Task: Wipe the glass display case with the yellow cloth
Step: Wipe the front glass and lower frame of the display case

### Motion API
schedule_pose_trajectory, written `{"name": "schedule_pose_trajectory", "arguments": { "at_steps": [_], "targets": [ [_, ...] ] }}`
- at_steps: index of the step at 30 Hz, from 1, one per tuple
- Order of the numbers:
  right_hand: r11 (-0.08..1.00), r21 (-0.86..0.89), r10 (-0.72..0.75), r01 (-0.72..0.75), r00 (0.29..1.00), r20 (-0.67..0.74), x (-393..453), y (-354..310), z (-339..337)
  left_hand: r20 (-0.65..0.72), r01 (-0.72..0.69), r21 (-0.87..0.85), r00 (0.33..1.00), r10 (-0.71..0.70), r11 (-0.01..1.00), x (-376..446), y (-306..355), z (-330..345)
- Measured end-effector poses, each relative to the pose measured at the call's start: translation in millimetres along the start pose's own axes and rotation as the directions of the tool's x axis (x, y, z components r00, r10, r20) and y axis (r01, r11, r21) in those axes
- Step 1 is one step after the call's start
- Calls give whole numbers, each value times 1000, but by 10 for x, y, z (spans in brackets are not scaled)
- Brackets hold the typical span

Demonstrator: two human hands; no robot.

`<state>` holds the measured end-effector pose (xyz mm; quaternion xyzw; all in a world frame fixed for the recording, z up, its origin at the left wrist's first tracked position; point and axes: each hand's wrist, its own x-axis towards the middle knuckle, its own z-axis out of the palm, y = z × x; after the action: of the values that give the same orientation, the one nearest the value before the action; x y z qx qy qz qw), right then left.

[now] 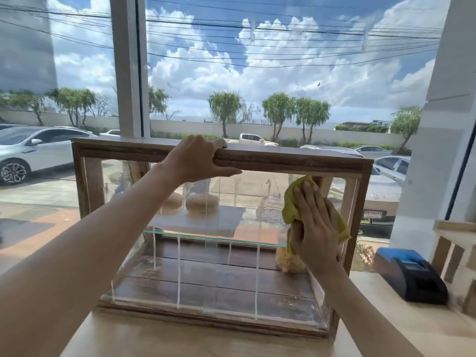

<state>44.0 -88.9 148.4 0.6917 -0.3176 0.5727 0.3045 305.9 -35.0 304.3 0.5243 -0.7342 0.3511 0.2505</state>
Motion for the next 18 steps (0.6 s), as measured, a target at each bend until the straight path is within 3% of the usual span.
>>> {"name": "schedule_pose_trajectory", "arguments": {
  "at_steps": [8, 18],
  "targets": [
    [996, -30, -78, 83, 986, 144, 125, 16, 52, -62, 7, 92, 998, -1, 996, -27, -49, 75],
    [924, 39, -376, 381, 882, 283, 401, -151, 100, -145, 33, 99, 989, -19, 995, -62, -7, 65]
  ]
}}
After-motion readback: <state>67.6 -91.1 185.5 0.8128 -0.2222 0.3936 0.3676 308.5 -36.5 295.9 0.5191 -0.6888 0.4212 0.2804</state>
